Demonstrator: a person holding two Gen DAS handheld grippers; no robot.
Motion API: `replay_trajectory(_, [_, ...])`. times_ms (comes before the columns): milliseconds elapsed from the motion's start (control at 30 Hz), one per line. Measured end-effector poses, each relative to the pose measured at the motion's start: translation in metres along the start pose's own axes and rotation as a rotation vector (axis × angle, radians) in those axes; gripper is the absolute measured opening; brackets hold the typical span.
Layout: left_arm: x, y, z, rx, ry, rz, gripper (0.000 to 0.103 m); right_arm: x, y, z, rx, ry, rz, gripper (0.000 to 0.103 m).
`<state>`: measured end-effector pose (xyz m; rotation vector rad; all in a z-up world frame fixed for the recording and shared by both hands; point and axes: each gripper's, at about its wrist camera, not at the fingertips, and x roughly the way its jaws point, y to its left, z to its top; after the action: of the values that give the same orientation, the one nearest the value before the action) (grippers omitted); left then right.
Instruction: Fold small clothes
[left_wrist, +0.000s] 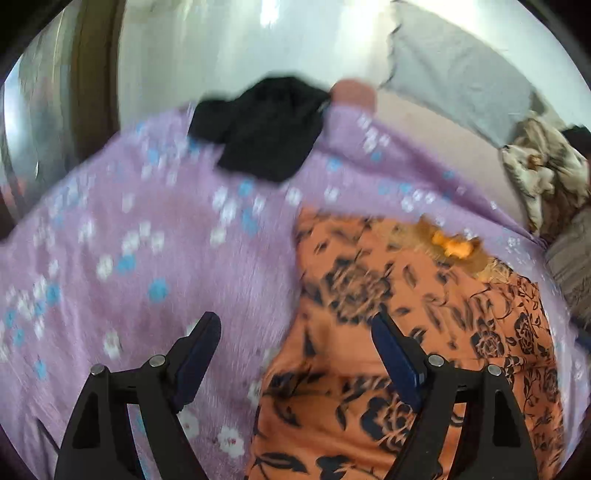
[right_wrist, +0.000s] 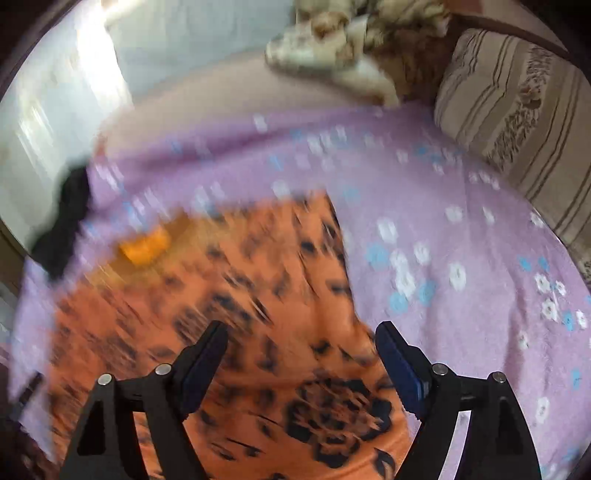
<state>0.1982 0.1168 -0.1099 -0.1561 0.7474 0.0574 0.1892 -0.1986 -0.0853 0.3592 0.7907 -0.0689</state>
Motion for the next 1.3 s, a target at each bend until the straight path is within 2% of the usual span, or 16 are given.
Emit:
replay_trajectory(67, [0.011, -0.009, -0.003, 0.046, 0.039, 0.011, 0.087, 0.012, 0.005, 0.004, 0.024, 0.045, 0.156, 0.088])
replay_trajectory(133, [0.043, -0.013, -0.013, 0.058, 0.202, 0.037, 0.088, 0.053, 0.000, -0.003, 0.066, 0.176, 0.306, 0.097])
replay_trajectory(167, [0.055, -0.010, -0.017, 0.037, 0.255, 0.018, 0.090, 0.072, -0.006, -0.010, 0.078, 0.237, 0.284, 0.097])
replay_trajectory(200, [0.052, -0.006, -0.016, 0.016, 0.221, -0.002, 0.093, 0.091, -0.013, -0.018, 0.112, 0.296, 0.255, 0.094])
replay_trajectory(267, [0.046, -0.003, -0.011, 0.023, 0.222, -0.003, 0.093, 0.076, -0.017, -0.013, 0.170, 0.220, 0.275, 0.094])
replay_trajectory(400, [0.037, 0.012, -0.012, -0.035, 0.215, -0.042, 0.092, 0.018, -0.018, -0.009, 0.075, 0.165, 0.235, 0.094])
replay_trajectory(467, [0.019, 0.015, -0.018, -0.040, 0.201, -0.070, 0.092, -0.011, -0.030, -0.017, 0.039, 0.165, 0.242, 0.094])
replay_trajectory(700, [-0.091, 0.023, -0.051, -0.005, 0.183, -0.165, 0.092, -0.074, -0.113, -0.094, -0.003, 0.353, 0.219, 0.095])
replay_trajectory(833, [-0.123, 0.028, -0.091, 0.030, 0.284, -0.141, 0.093, -0.082, -0.147, -0.135, 0.075, 0.404, 0.253, 0.095])
replay_trajectory(933, [-0.135, 0.036, -0.120, -0.029, 0.405, -0.148, 0.093, -0.091, -0.153, -0.154, 0.095, 0.437, 0.319, 0.095])
replay_trajectory(1000, [-0.142, 0.039, -0.133, -0.052, 0.432, -0.145, 0.092, -0.095, -0.146, -0.160, 0.078, 0.448, 0.327, 0.094])
replay_trajectory(1100, [-0.146, 0.044, -0.150, -0.093, 0.480, -0.122, 0.093, -0.102, -0.136, -0.172, 0.061, 0.455, 0.350, 0.085])
replay_trajectory(1167, [-0.143, 0.048, -0.159, -0.125, 0.507, -0.124, 0.092, -0.101, -0.133, -0.180, 0.054, 0.468, 0.352, 0.083])
replay_trajectory(1233, [-0.137, 0.046, -0.164, -0.097, 0.519, -0.108, 0.092, -0.093, -0.130, -0.190, 0.052, 0.503, 0.330, 0.072])
replay_trajectory(1267, [-0.137, 0.045, -0.166, -0.097, 0.525, -0.112, 0.091, -0.093, -0.130, -0.192, 0.046, 0.502, 0.318, 0.071])
replay_trajectory(1300, [-0.137, 0.045, -0.167, -0.107, 0.539, -0.128, 0.077, -0.094, -0.129, -0.192, 0.038, 0.496, 0.313, 0.068])
